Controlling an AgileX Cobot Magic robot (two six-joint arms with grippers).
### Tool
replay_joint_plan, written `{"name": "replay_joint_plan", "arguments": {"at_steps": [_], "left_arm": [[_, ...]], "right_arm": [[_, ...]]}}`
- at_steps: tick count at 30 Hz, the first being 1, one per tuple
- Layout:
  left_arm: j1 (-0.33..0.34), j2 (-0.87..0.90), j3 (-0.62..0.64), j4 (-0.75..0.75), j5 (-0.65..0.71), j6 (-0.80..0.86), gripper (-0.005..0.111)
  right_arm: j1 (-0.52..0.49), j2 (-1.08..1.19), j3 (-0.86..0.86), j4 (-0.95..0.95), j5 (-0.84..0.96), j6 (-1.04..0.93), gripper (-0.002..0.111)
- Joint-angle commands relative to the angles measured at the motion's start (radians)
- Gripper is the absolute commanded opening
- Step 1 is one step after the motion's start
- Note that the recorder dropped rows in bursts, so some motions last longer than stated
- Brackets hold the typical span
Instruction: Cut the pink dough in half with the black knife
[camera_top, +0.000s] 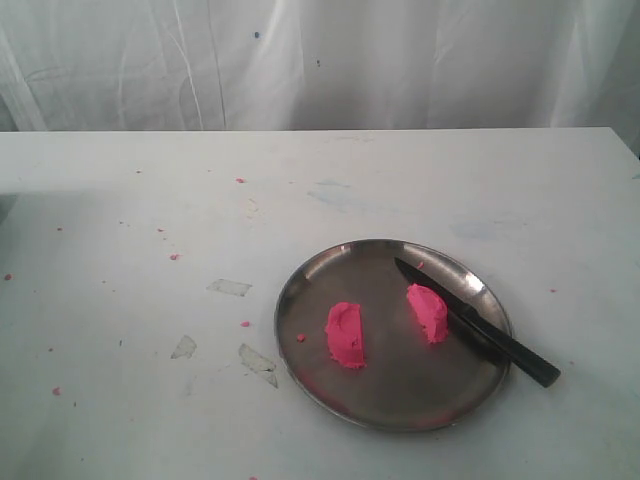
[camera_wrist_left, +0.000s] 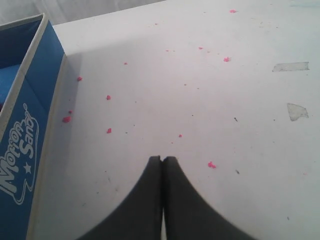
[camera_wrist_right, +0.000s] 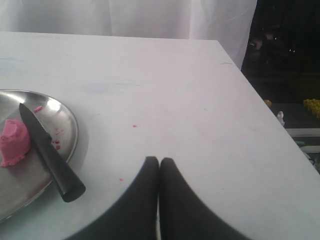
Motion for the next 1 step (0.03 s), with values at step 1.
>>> {"name": "replay_joint_plan", "arguments": {"at_steps": [1], "left_arm": [[0.004,-0.005,0.002,-0.003,-0.004,0.003,0.0]], "right_arm": [[-0.007,-0.004,0.005,-0.005,0.0,0.004,0.0]]}}
